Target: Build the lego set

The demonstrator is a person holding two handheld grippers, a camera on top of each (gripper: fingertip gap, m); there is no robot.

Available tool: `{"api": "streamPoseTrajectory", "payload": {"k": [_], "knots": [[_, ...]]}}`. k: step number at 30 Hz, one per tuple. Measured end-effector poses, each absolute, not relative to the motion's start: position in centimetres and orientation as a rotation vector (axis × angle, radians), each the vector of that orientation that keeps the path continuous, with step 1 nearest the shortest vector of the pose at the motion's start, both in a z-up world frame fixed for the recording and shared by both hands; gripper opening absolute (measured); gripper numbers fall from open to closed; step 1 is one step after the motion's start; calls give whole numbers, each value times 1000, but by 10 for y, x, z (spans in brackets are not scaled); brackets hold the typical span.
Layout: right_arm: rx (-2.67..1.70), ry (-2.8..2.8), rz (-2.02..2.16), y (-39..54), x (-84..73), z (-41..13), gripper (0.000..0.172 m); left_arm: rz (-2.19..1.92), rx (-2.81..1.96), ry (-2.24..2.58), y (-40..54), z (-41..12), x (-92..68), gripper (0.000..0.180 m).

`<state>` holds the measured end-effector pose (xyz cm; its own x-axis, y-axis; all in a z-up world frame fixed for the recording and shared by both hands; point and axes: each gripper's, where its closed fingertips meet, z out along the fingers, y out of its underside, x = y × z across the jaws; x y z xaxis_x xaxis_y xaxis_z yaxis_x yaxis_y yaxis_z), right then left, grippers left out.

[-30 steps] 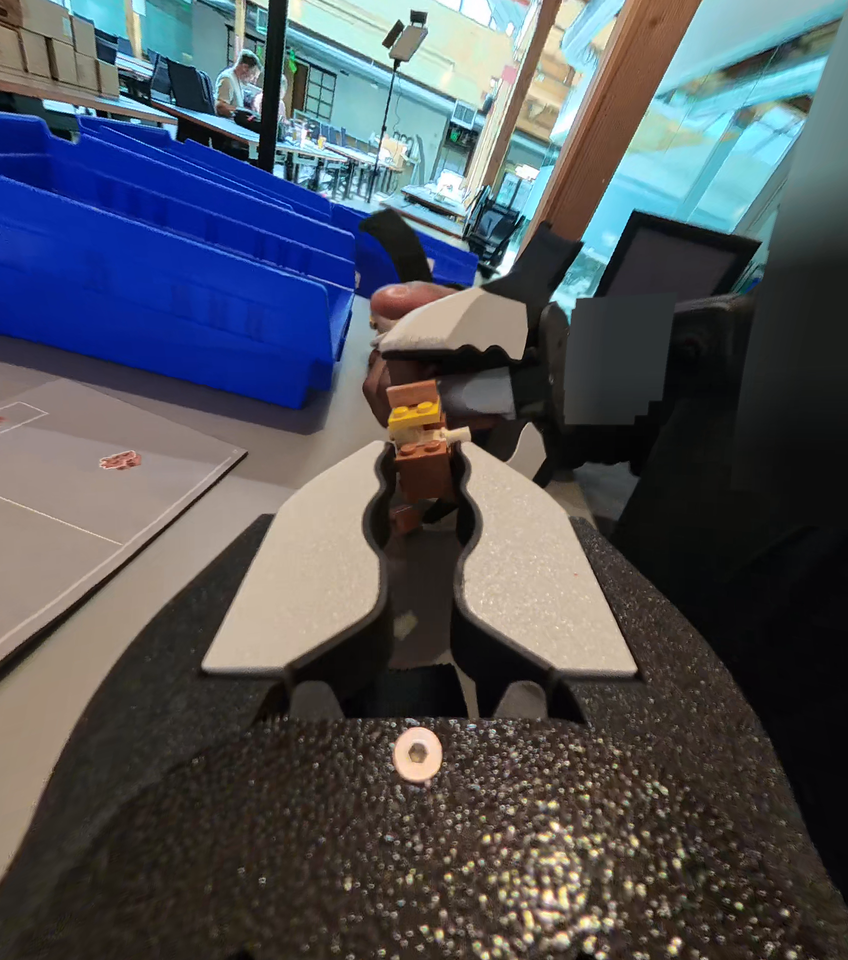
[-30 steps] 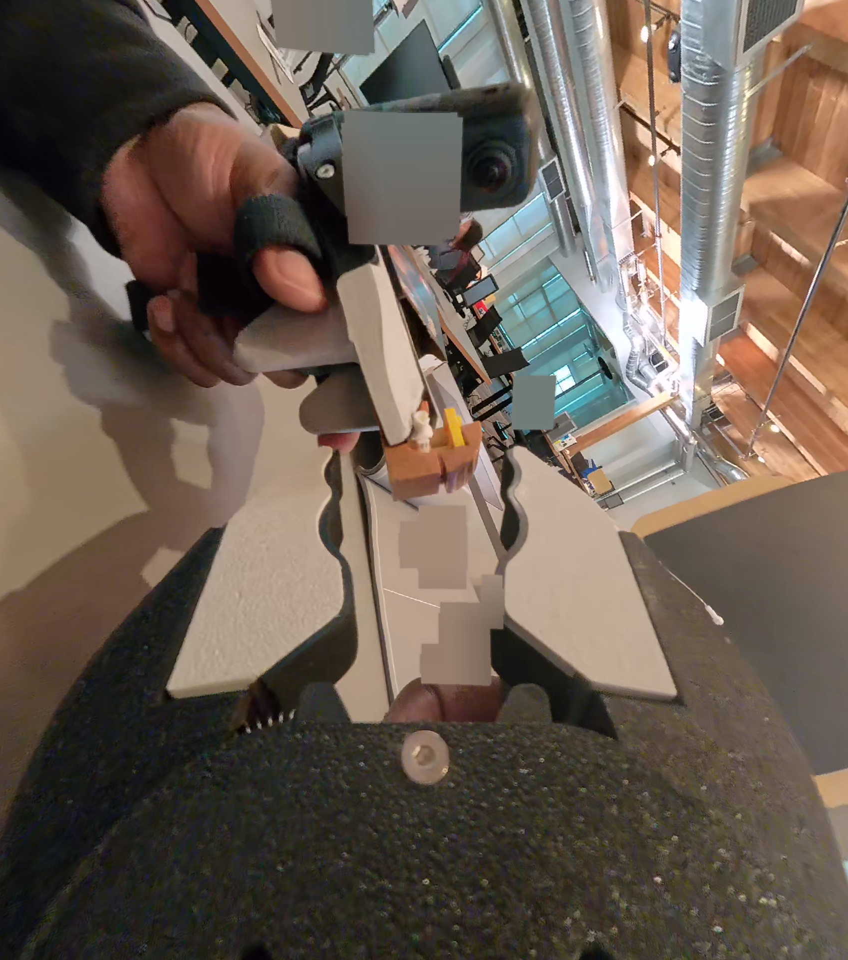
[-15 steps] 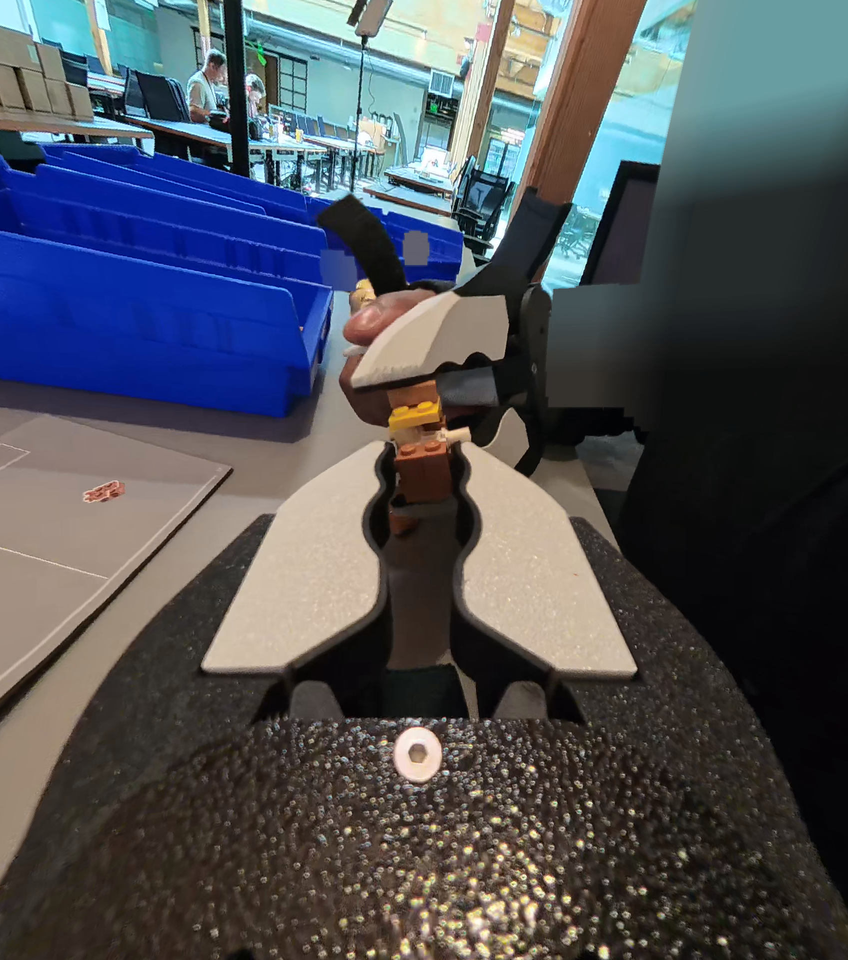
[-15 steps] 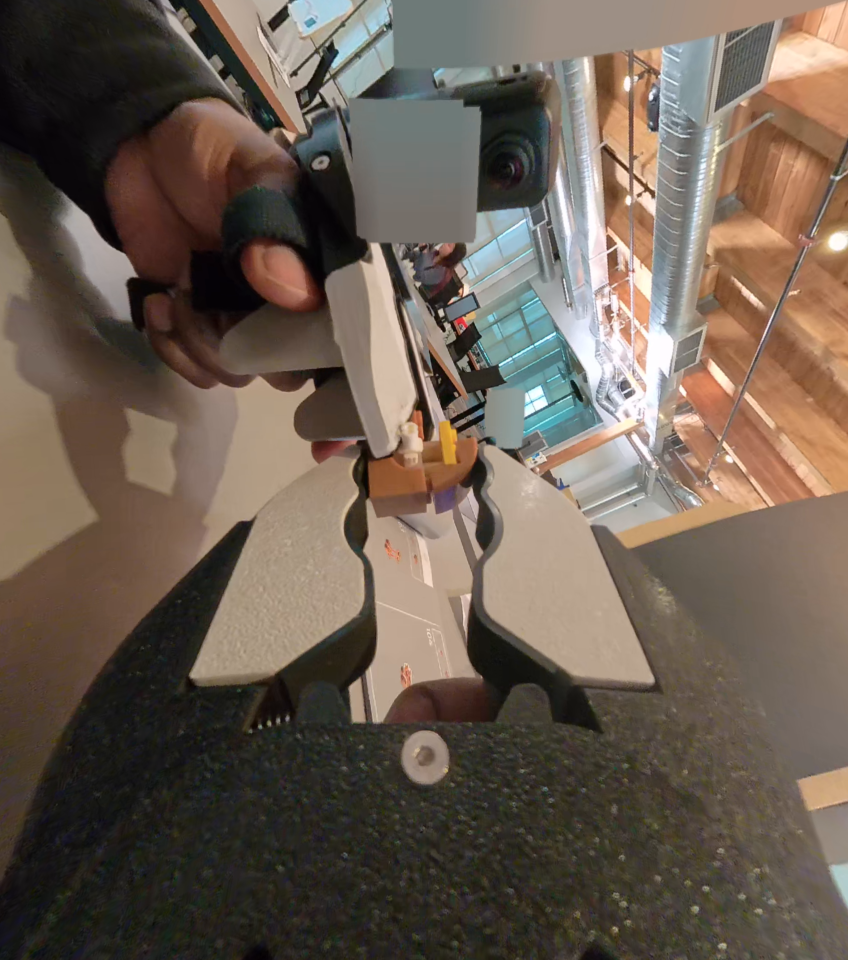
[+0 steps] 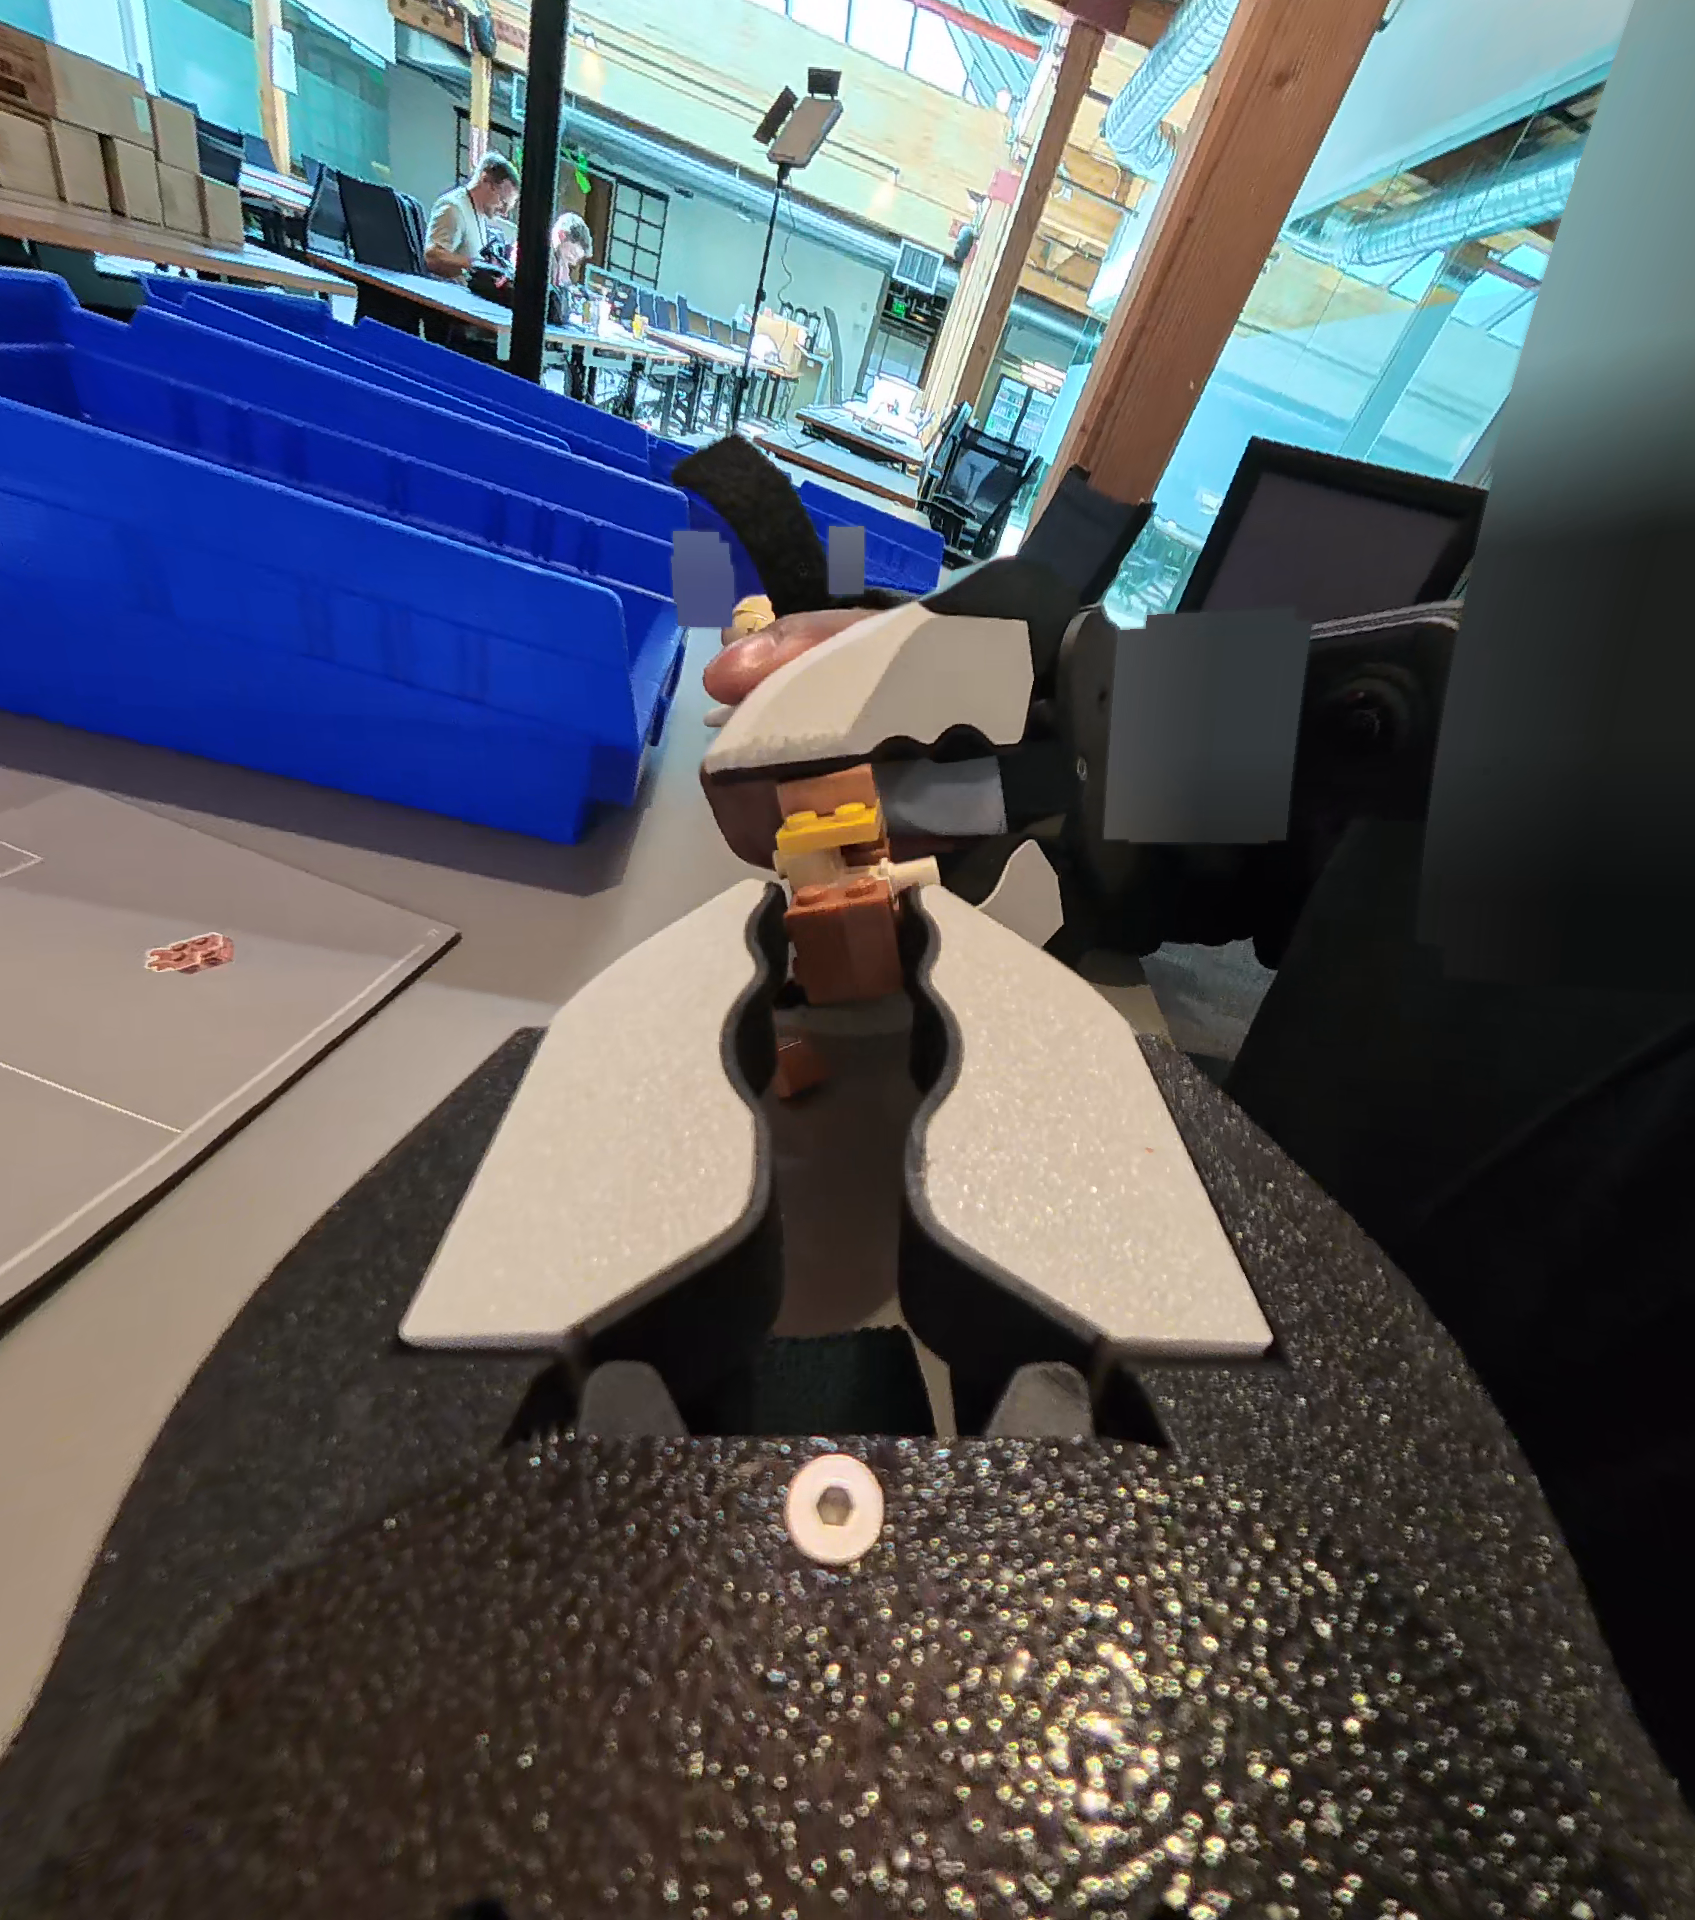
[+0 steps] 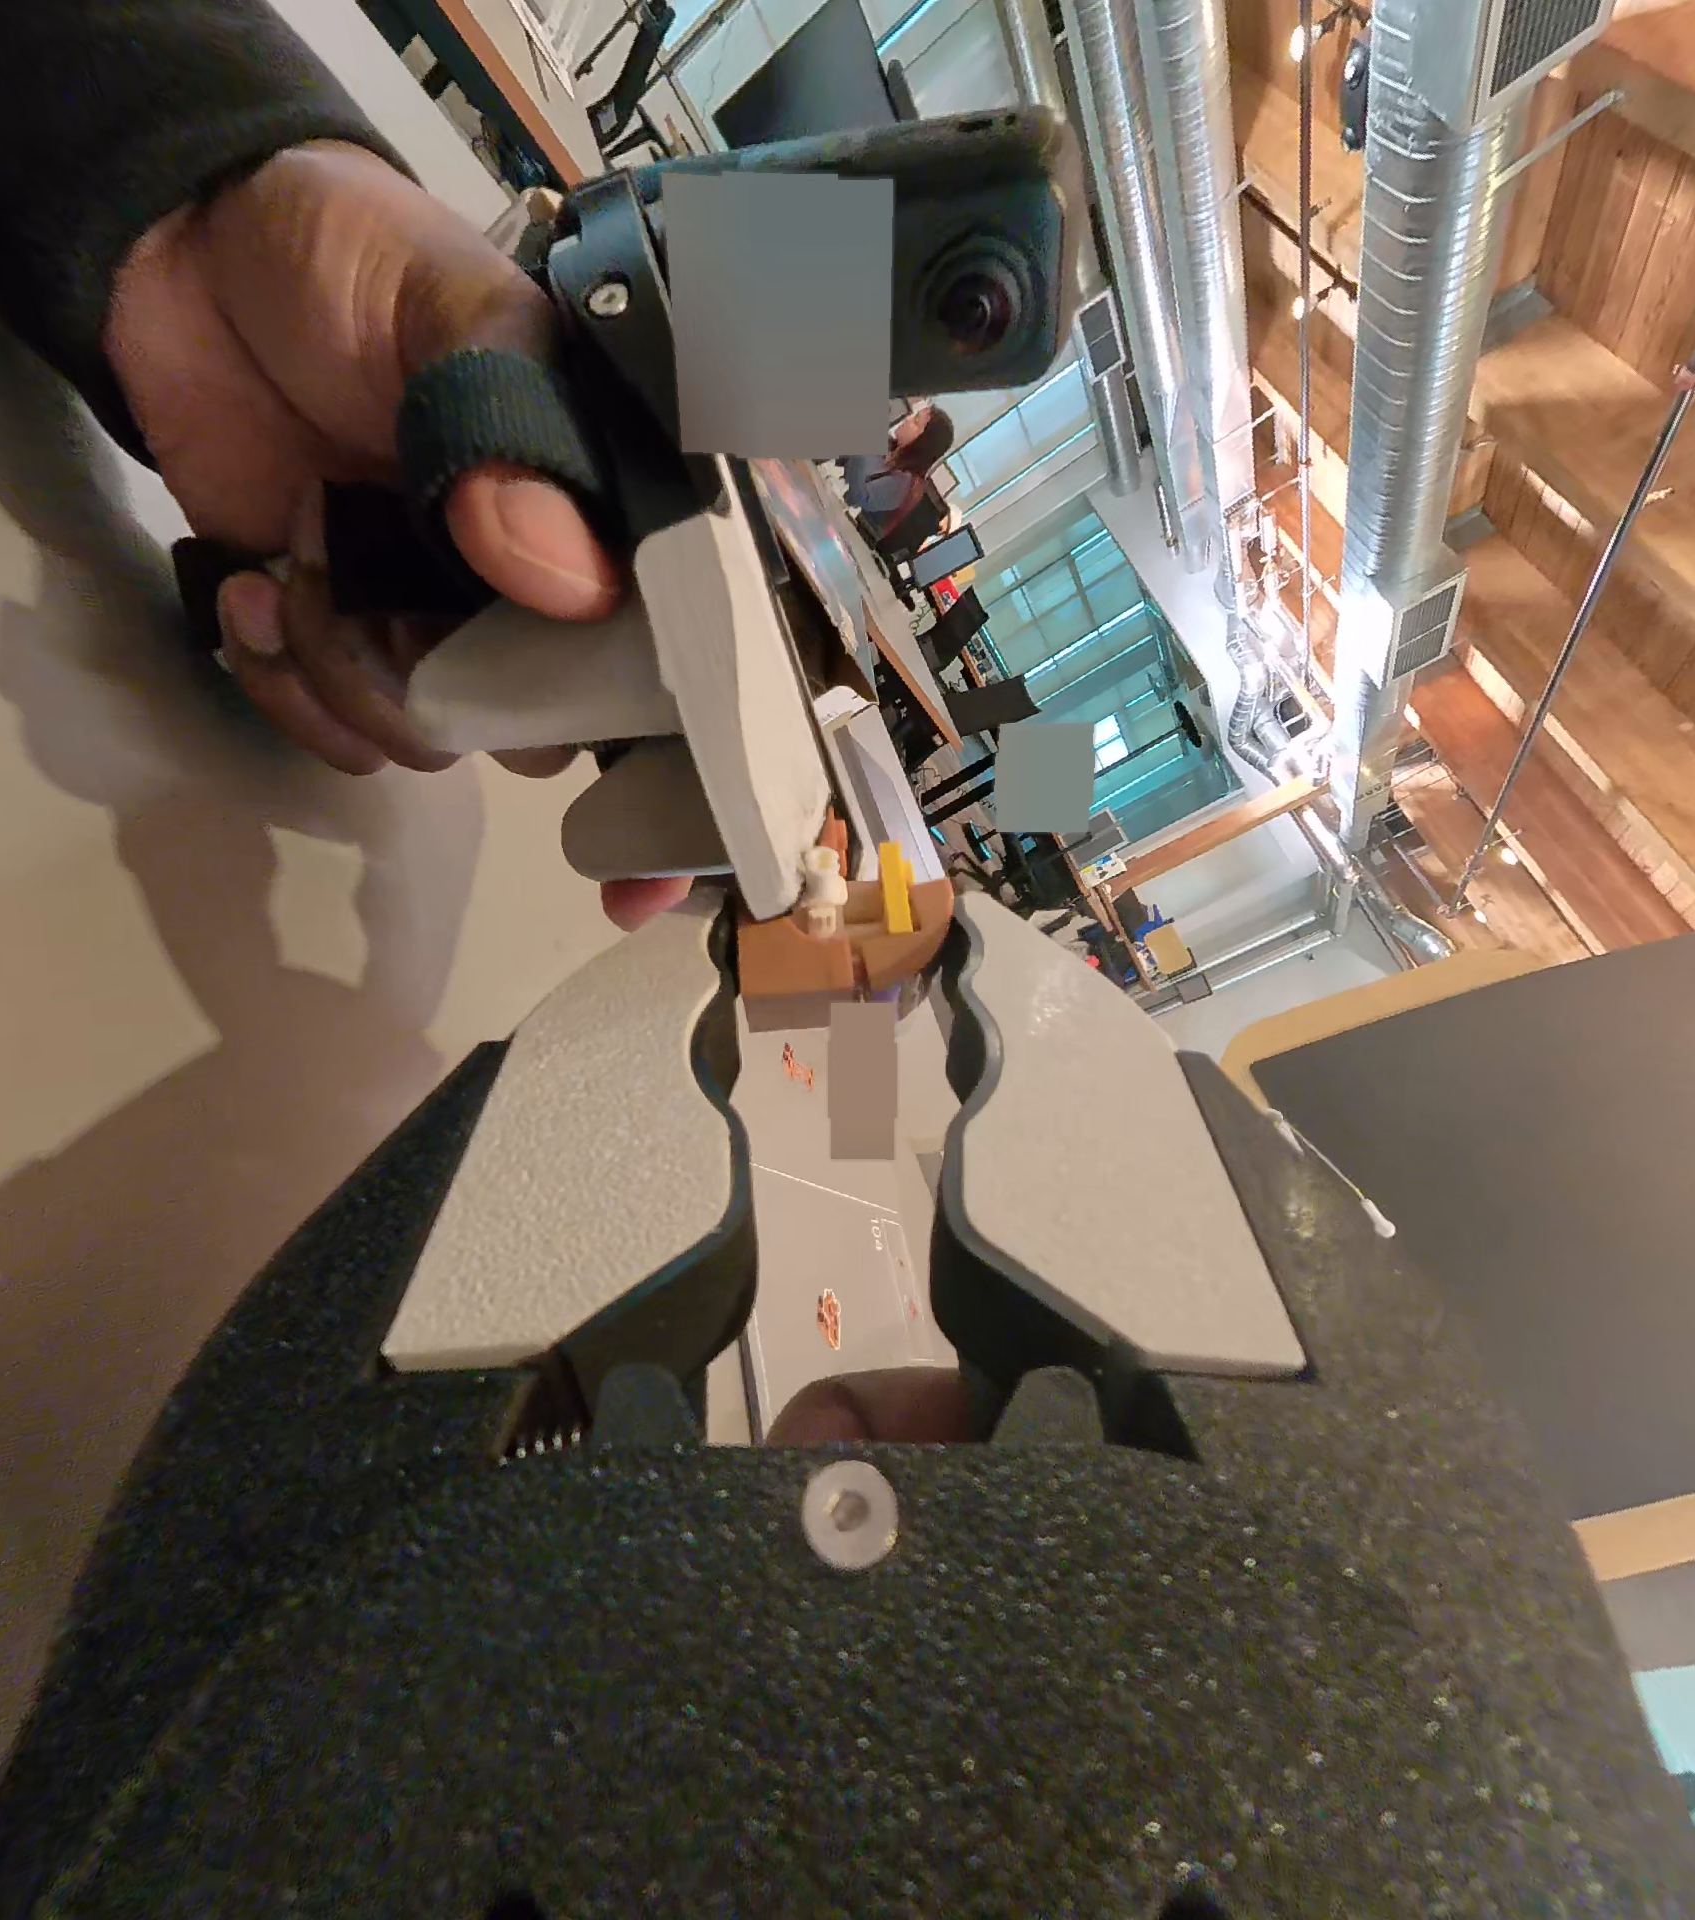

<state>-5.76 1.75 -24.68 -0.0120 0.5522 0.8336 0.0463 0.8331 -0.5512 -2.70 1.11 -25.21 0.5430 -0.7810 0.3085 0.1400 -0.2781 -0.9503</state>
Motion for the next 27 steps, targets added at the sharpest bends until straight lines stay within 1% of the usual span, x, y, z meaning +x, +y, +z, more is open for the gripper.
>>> {"api": "streamPoseTrajectory", "payload": {"k": [12,18,27], "knots": [[-528,-1520,408,21,-59,-244,37,-986,-1590,492,16,-249,-29,20],[-530,-1469,380,24,-59,-239,39,-1071,-1548,411,17,-242,-33,20],[-564,-1473,410,26,-59,-239,36,-1162,-1541,346,18,-241,-34,20]]}}
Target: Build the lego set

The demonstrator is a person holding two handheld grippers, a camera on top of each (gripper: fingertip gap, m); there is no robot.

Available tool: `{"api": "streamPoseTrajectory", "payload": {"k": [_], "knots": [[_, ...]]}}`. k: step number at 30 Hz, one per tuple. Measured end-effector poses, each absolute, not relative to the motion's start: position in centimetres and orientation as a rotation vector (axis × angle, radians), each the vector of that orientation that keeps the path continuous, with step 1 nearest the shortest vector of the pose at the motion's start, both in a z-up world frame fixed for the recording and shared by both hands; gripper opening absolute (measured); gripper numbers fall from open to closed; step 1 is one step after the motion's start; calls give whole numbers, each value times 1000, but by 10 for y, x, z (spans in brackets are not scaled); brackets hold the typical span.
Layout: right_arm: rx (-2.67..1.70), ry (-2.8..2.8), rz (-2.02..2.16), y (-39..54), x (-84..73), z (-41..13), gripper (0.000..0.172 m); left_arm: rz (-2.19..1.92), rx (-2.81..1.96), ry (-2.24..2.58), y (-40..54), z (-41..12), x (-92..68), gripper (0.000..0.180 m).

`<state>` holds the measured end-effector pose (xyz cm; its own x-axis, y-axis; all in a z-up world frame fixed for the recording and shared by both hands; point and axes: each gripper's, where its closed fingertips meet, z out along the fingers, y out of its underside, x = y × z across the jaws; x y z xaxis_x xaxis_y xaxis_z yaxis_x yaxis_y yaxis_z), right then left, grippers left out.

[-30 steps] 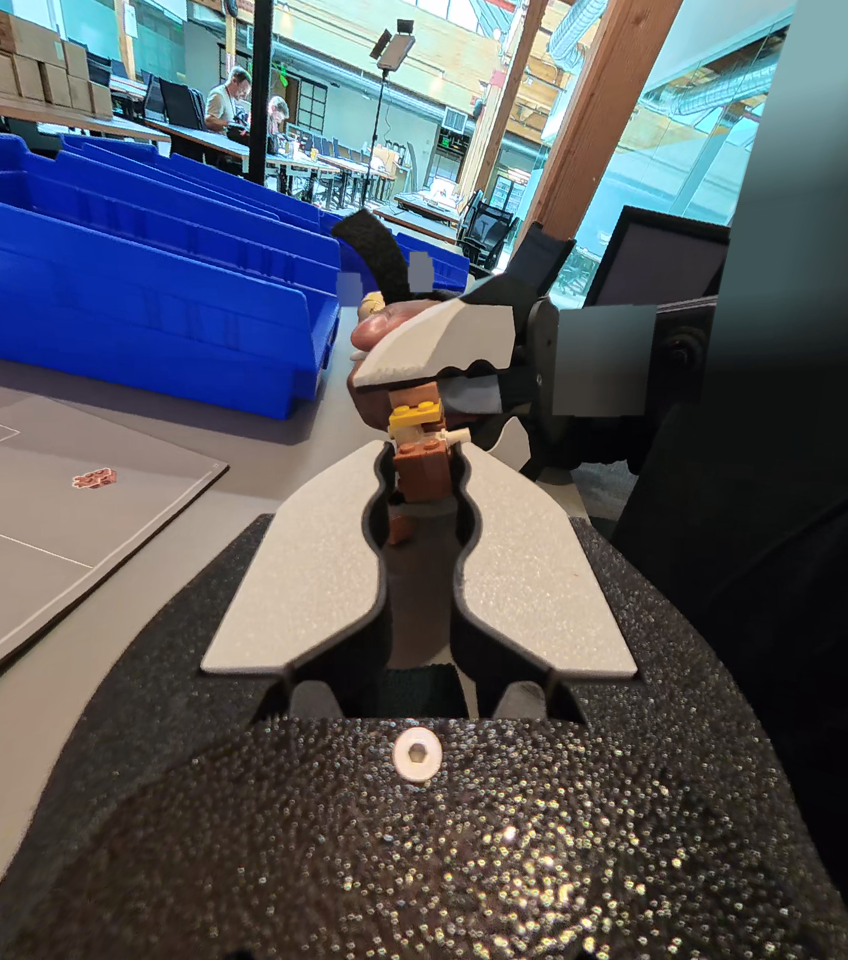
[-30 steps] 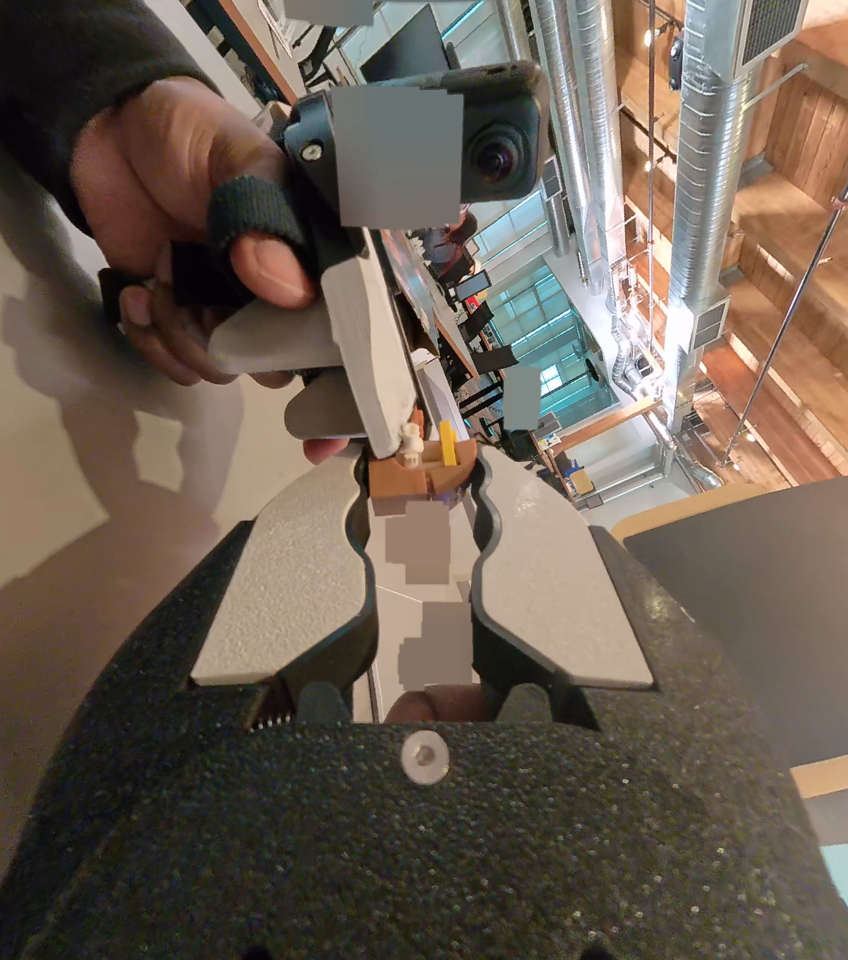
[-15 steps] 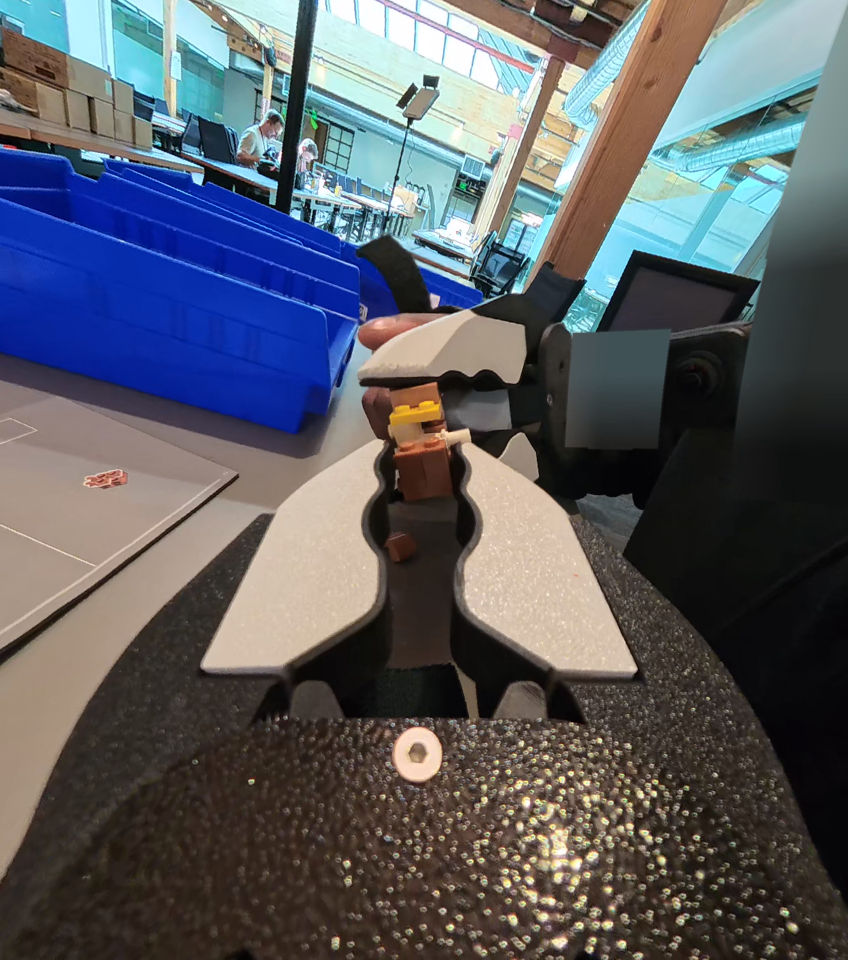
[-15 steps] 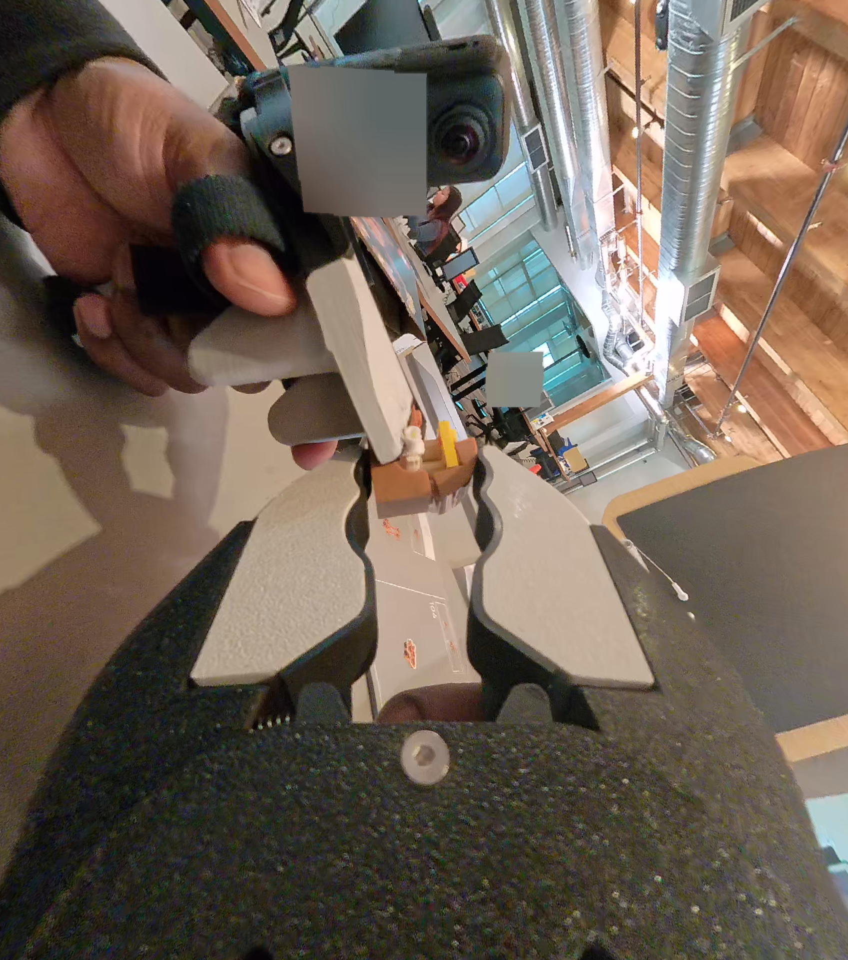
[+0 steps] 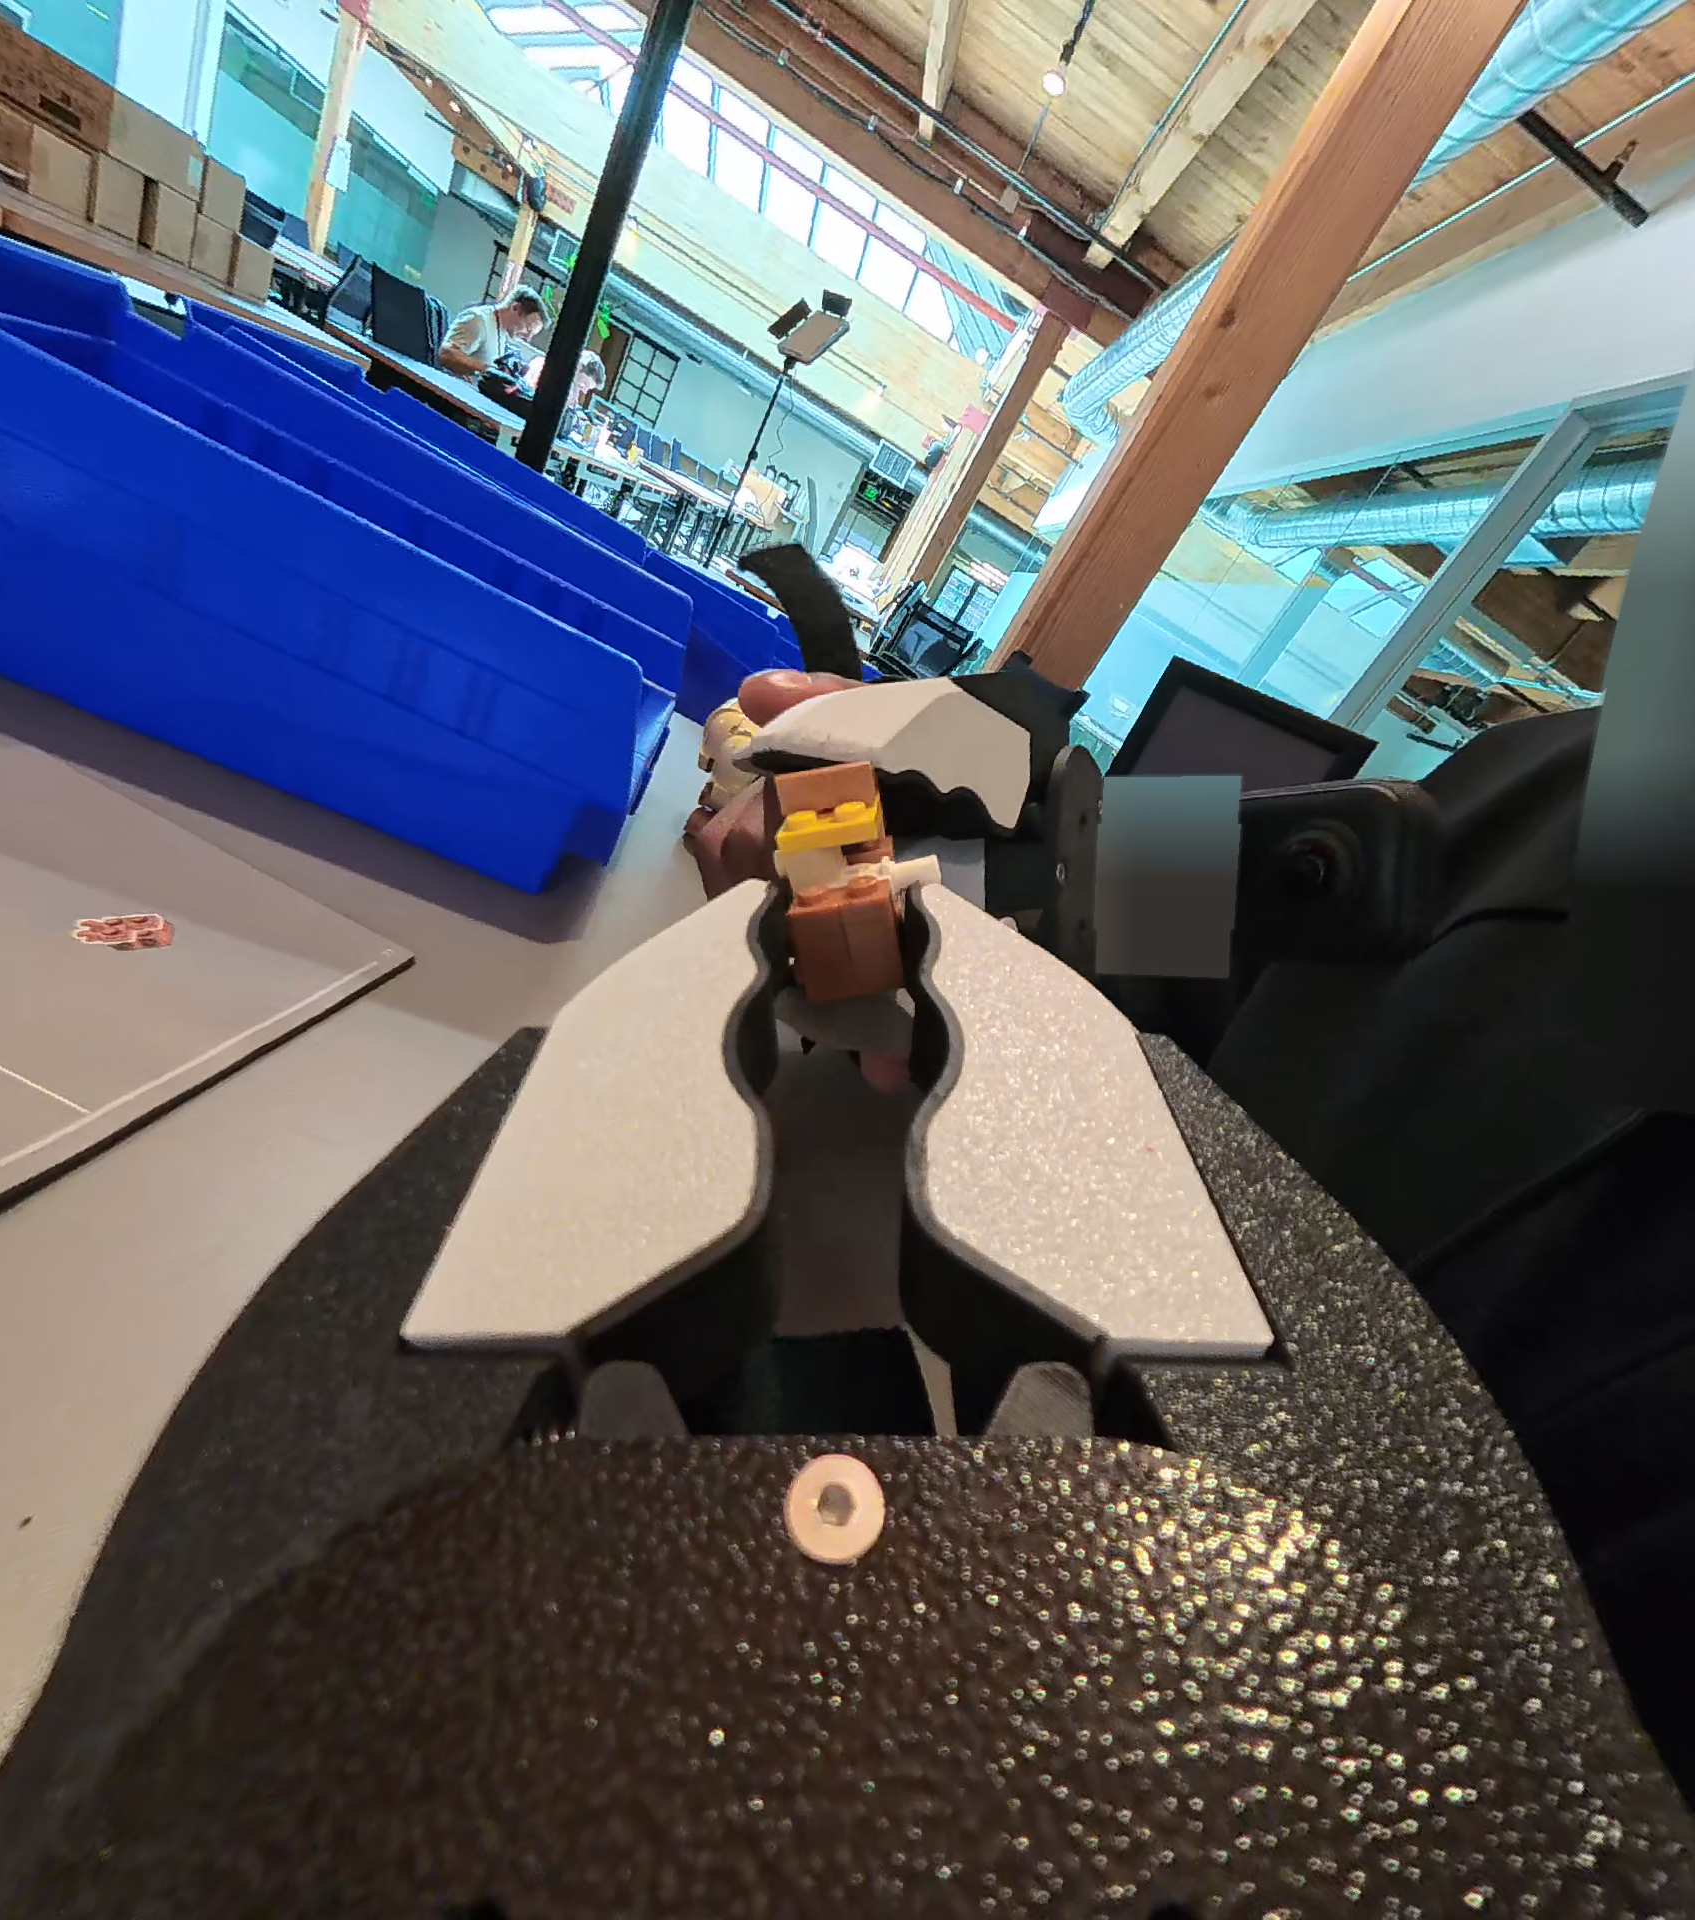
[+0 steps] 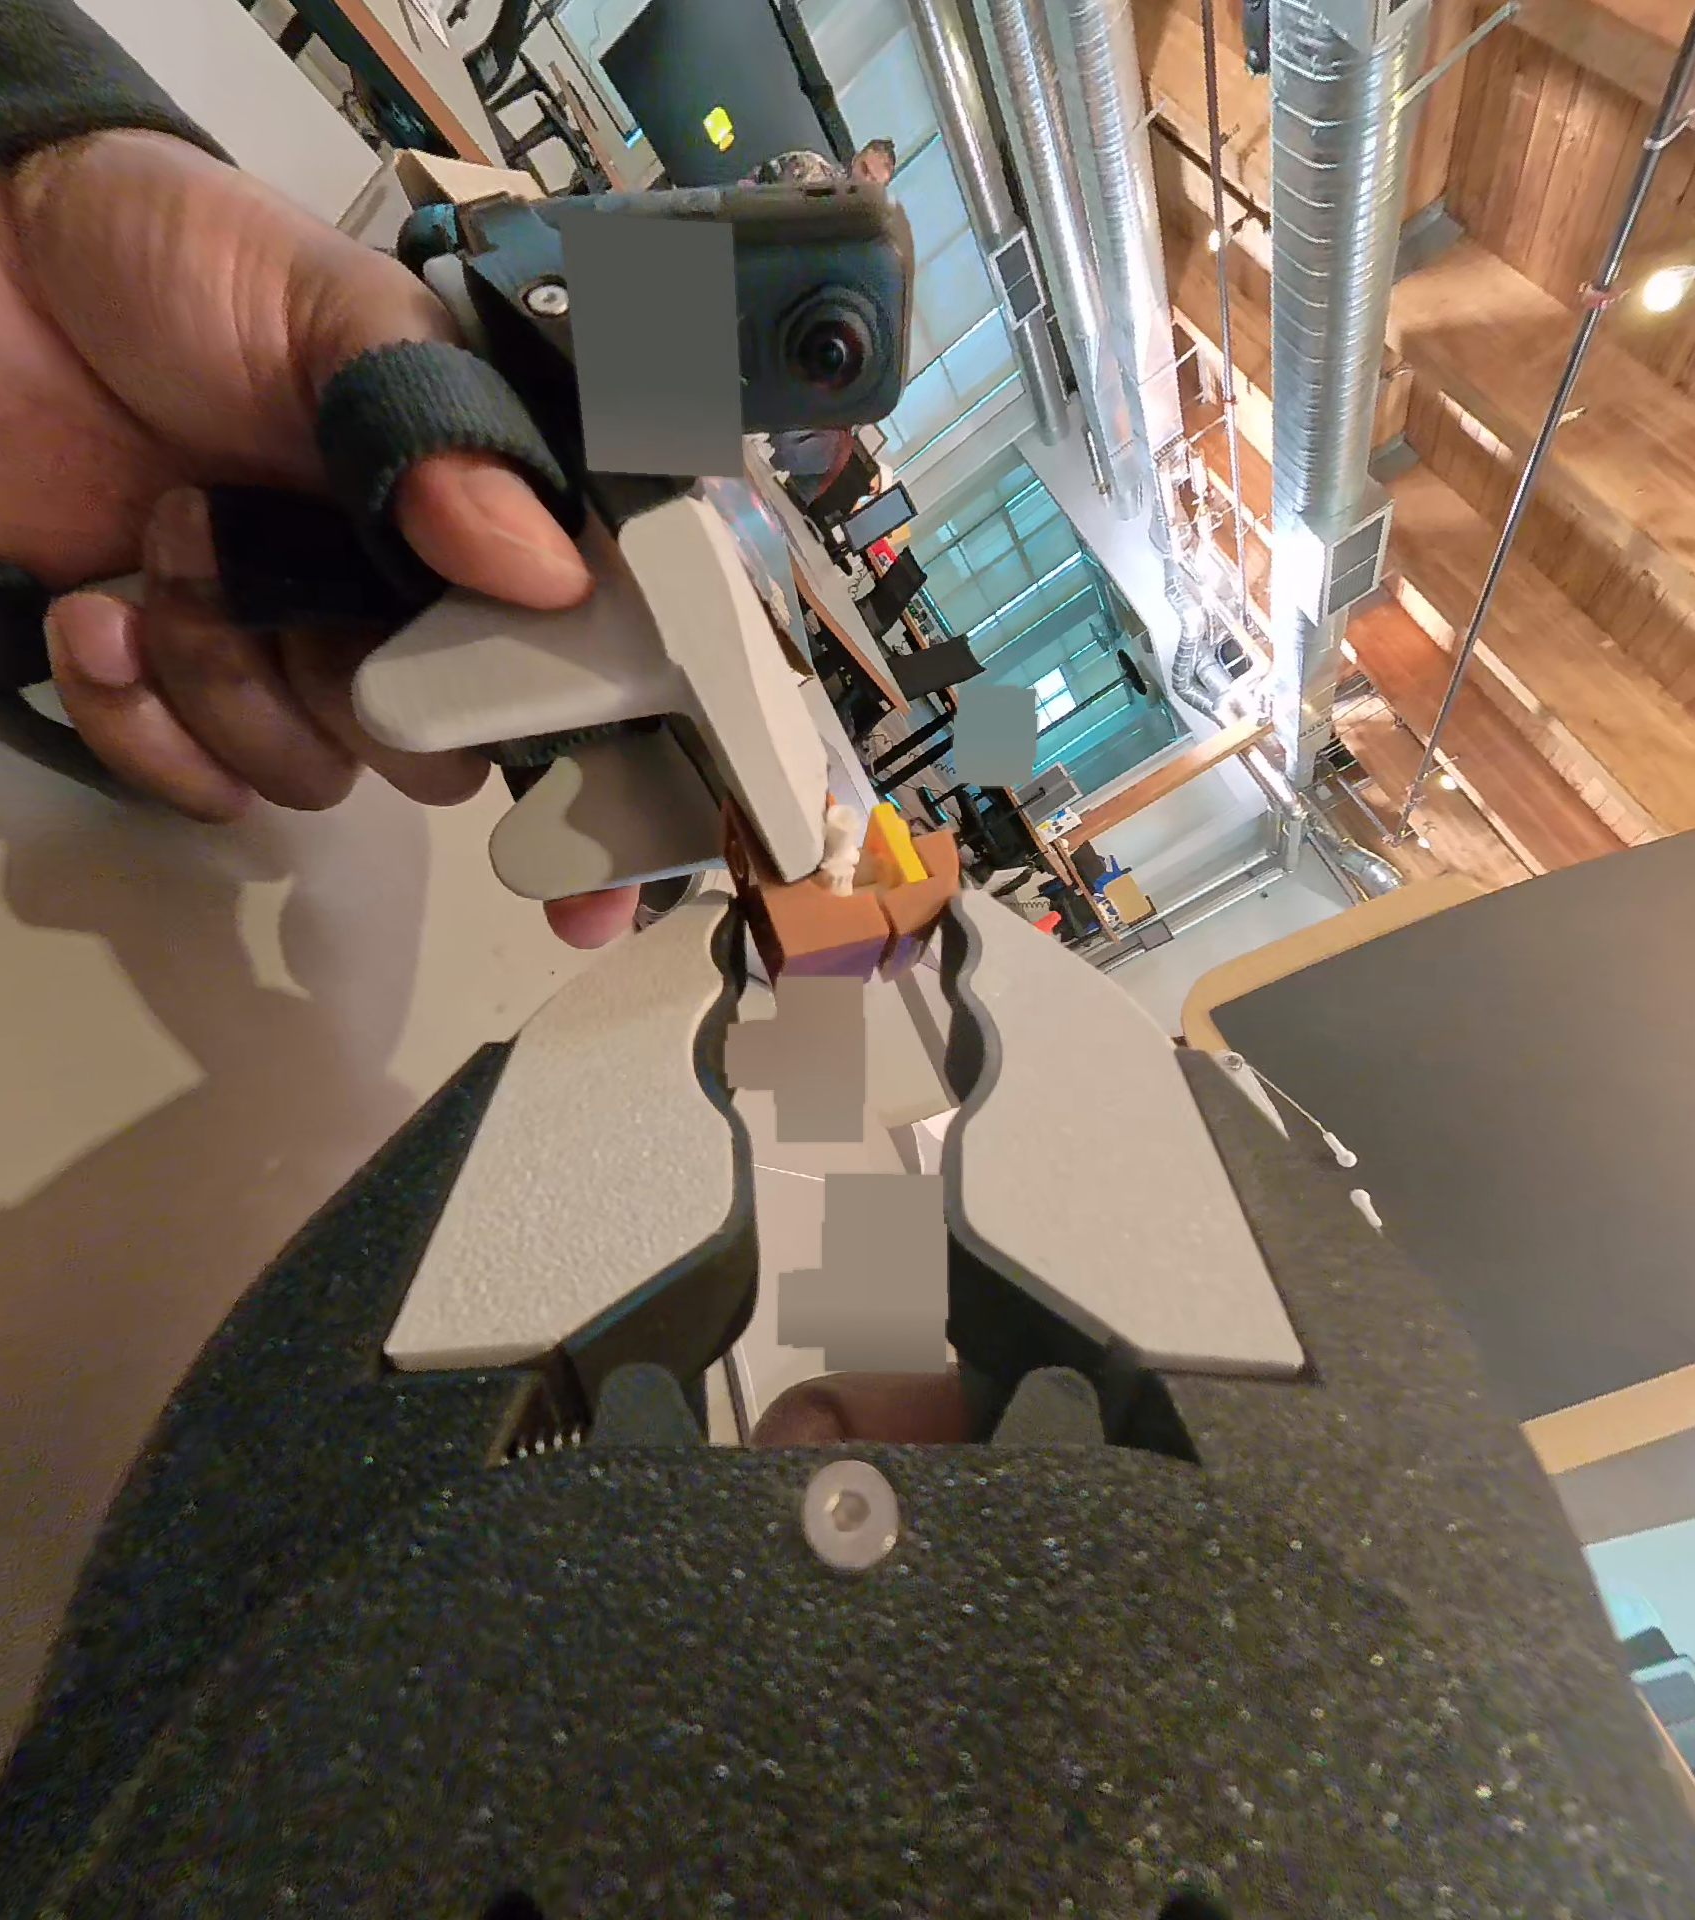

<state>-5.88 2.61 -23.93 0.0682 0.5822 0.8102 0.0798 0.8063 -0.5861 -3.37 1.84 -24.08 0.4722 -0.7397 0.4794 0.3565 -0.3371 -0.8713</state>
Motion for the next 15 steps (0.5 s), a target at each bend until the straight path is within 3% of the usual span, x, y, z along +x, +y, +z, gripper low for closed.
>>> {"api": "streamPoseTrajectory", "payload": {"k": [15], "knots": [[-534,-1495,386,25,-59,-241,35,-1071,-1571,421,18,-244,-33,21]]}}
